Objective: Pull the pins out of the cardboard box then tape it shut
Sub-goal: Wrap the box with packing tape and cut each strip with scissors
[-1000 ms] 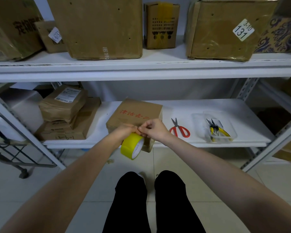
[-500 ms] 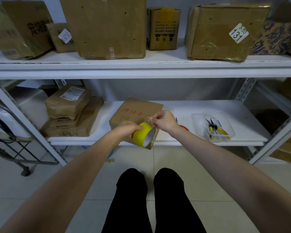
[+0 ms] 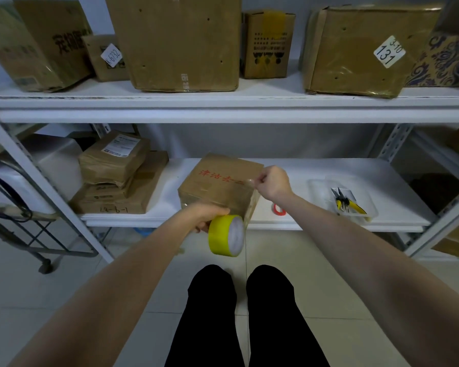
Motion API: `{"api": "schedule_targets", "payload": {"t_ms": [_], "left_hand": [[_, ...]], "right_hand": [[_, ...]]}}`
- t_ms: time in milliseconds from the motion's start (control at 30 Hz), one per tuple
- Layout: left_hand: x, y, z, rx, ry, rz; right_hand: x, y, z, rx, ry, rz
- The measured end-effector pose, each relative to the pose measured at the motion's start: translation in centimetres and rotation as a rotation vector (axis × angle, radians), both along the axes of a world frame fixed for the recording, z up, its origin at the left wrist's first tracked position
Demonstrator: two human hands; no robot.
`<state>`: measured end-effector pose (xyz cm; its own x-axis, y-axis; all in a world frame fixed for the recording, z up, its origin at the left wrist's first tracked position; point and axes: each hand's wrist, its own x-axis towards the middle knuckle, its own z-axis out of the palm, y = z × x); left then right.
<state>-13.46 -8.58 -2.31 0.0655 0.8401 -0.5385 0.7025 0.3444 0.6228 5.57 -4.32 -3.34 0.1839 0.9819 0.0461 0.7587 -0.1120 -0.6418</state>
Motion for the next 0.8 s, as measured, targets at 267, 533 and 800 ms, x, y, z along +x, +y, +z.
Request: {"api": "schedule_targets", "payload": {"t_ms": [267,533,800], "left_hand": [[-1.1,1.7,-1.5,-0.018,0.116,-0.110],[0.8,2.7,-3.3,0.061,0.099,-0.145],[1.5,3.6,-4.0,0.563,0.479,-0.167]], "right_hand": [[-1.7,0.3,-1.0,0.133,-0.047,0.130],[-2.1,2.2,-3.2,0.066,-0.114,0.161],[-1.9,2.9,-5.5,0.030,-0.132,0.194]]}}
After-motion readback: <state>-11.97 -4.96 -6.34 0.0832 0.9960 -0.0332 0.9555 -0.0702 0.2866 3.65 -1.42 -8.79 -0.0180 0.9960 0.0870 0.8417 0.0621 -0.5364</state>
